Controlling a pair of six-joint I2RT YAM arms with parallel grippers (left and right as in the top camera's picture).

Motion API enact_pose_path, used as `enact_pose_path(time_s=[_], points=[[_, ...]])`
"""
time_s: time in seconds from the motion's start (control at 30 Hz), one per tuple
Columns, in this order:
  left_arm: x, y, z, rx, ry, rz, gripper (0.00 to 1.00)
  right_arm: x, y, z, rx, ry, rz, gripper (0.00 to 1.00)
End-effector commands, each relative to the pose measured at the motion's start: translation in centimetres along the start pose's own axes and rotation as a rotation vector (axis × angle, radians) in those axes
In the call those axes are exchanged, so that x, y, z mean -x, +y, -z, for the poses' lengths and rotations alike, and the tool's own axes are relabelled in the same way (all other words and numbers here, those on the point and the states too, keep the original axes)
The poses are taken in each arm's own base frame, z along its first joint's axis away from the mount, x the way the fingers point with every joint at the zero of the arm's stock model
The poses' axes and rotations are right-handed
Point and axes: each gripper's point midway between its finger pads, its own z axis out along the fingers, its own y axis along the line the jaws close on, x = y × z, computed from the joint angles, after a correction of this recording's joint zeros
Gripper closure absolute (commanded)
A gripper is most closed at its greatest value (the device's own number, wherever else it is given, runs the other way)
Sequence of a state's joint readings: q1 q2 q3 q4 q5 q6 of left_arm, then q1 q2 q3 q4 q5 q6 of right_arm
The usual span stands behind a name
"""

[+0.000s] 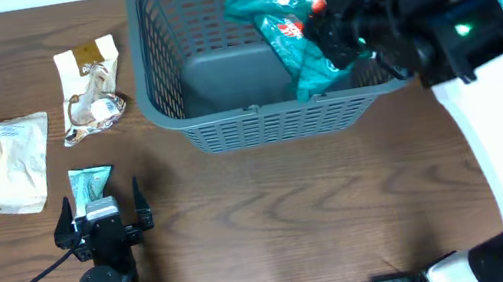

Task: Pack container
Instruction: 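Carry the green bag left over the grey basket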

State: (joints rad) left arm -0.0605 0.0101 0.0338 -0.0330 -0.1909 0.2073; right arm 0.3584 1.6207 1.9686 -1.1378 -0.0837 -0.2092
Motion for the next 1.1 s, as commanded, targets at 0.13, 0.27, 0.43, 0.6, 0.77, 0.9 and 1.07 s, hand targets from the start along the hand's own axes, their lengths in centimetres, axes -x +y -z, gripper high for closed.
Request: enact_pose_path(time_s=[0.13, 0.27, 0.43, 0.6, 0.77, 0.9, 1.07], points=[[-1.8, 0.2, -0.2, 0.018, 0.043, -0.015, 0.01, 3.2, -3.2, 2.5, -0.19, -0.139, -0.149, 0.99], [-1.8, 0.2, -0.2, 0.018, 0.043, -0.016, 0.01, 3.1, -5.1, 2.9, -0.294, -0.156, -0.275, 0.99], [-1.8, 0.2, -0.2, 0.018, 0.043, -0.015, 0.01, 2.0, -5.6, 1.8, -0.325, -0.106, -0.311, 0.99], [-1.8, 0.2, -0.2, 0.018, 0.043, -0.015, 0.01, 0.2, -5.9, 0.2, -0.351, -0.019, -0.352, 0.99], [-1.8, 0.2, -0.2, 0.018, 0.043, -0.015, 0.01, -1.4, -5.7, -1.9, -0.349, 0.062, -0.375, 0.99], [-1.8, 0.2, -0.2, 0.018, 0.043, -0.015, 0.01, -2.2, -5.5, -3.2, -0.337, 0.109, -0.378, 0.99], [-1.8, 0.2, -0.2, 0.018, 0.043, -0.015, 0.01, -2.7, -5.5, -4.3, -0.34, 0.128, -0.42, 0.99]])
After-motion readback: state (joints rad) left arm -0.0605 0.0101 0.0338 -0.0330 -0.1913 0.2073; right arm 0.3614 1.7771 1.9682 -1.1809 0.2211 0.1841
